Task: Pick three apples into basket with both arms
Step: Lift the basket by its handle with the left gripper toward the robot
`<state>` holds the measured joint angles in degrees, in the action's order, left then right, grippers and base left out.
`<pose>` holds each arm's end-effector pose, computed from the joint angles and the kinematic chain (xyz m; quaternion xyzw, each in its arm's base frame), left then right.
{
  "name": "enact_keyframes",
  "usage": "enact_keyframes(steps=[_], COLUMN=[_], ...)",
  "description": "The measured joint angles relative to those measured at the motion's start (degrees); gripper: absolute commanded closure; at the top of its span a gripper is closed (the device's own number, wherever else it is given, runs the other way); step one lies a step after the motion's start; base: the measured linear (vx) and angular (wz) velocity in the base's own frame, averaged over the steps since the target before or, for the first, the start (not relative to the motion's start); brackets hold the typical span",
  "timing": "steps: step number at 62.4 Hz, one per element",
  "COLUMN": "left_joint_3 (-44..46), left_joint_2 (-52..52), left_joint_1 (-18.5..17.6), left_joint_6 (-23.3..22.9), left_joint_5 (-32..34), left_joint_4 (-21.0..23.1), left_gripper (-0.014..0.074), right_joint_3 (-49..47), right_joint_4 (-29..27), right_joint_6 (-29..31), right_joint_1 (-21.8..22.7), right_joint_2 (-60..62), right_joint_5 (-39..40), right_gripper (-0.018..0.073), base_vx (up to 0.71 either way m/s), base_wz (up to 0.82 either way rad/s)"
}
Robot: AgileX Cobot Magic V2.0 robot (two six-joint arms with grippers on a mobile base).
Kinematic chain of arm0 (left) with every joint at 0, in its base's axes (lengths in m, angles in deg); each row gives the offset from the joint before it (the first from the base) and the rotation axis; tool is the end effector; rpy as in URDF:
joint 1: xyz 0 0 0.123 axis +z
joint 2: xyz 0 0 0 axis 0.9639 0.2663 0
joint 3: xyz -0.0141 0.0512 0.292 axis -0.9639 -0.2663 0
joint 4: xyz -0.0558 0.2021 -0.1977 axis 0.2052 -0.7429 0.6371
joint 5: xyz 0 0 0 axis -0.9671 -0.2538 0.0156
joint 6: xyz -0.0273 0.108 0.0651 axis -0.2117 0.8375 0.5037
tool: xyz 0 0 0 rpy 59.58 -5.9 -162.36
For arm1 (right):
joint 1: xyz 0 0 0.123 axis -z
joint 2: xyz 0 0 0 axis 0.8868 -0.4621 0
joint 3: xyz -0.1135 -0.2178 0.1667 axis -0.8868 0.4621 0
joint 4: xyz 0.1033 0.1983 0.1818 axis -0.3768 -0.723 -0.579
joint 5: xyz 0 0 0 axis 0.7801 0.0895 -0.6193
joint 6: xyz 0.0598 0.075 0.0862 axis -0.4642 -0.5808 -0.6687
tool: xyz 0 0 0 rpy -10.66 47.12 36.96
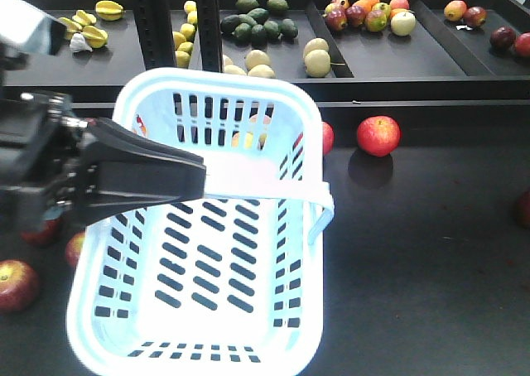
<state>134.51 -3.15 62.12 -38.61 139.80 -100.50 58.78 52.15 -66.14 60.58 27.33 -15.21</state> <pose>0.2305 -0.1723 0.3900 0.3351 0.7006 -0.5282 0.3433 0.1198 0.0036 0.1957 -0.0273 0.7090 -0.0063 0.7046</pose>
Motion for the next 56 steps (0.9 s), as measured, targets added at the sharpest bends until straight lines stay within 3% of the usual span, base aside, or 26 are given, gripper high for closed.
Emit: enact_keyframes(steps=[13, 56], left_joint_3=[0.0, -0.2], left_joint_2=[-5.3, -5.4], left_joint_1=[0.0, 0.0], left_joint_6=[0.0, 0.0], left_joint_5=[1.0, 0.8], left_joint_4=[0.0, 0.0], left_gripper=[0.0605, 0.0604], right_joint_3=[0.0, 0.0], right_joint_4=[0.0, 0.0], right_joint_6=[0.0, 0.0], right_joint_1=[0.0, 0.0], right_joint_2=[0.0, 0.0], right_joint_5=[0.0, 0.0], right_gripper=[0.0563, 0.0563], base_vx=[0.0, 0.0], base_wz=[0.0, 0.0])
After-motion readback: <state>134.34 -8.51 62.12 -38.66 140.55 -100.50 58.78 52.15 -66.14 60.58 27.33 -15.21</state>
